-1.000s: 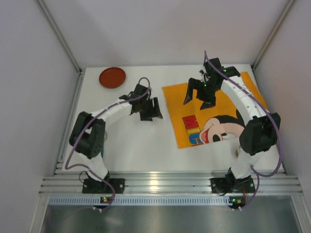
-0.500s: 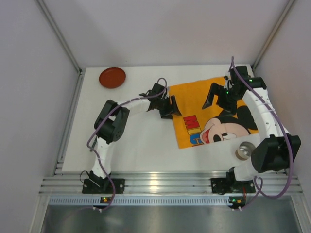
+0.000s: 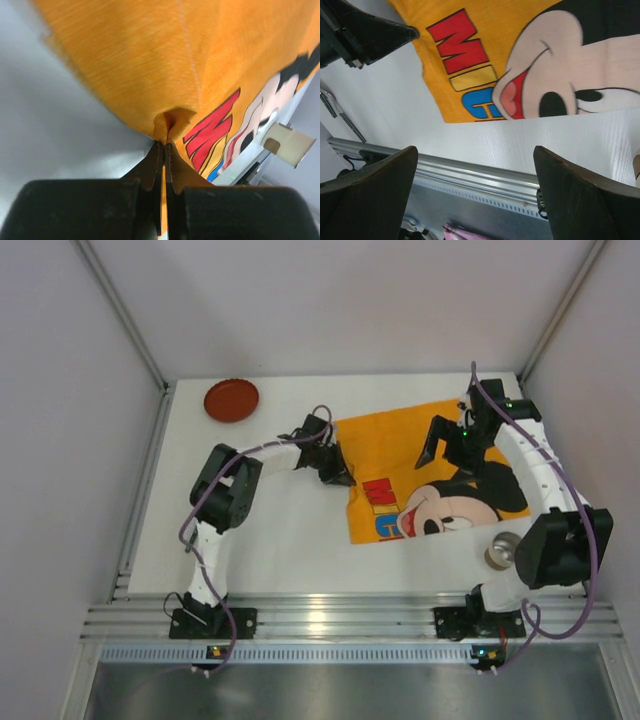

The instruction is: Set the dinner table for one person

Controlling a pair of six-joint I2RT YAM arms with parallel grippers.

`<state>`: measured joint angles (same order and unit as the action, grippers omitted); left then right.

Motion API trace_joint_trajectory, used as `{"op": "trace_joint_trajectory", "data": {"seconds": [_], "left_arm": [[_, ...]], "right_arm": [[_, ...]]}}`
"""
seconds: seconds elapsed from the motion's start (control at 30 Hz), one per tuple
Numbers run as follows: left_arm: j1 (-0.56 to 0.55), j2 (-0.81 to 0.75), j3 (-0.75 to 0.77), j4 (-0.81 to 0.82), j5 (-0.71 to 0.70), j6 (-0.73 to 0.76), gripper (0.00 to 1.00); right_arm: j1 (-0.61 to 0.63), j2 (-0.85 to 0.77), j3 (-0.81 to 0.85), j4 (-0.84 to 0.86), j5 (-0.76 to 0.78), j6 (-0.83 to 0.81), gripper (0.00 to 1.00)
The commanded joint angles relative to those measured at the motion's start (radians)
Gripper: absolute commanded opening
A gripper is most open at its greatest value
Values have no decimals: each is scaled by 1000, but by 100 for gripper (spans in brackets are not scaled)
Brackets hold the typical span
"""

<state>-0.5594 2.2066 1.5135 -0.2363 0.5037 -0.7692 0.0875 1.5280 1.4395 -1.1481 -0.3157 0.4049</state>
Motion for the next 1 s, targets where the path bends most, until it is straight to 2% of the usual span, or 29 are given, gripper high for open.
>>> {"op": "trace_joint_trajectory", "data": {"seconds": [0.0,0.03,0.1,0.23,0.4,0.73,0.97], "left_arm": [[172,-108,-139,-51,-90,-5,0],[243,-155,-204,-49,-97,4,0],[300,-194,-254,-78,-123,39,0],[384,-251,-240,-213,-180,213,0],[389,-277,-213,-359,-267,341,0],[391,-427,-306,-454,-427,286,0],[391,-387,-181,-546,-589,347,0]], "right_arm": [[-11,3,10,37,-13,20,100],[-9,7,9,42,-17,25,100],[-9,17,10,51,-23,29,100],[-9,44,21,68,-29,34,100],[-9,89,25,108,-48,54,100],[47,161,-22,214,-68,104,100],[101,213,4,232,-83,106,100]]}}
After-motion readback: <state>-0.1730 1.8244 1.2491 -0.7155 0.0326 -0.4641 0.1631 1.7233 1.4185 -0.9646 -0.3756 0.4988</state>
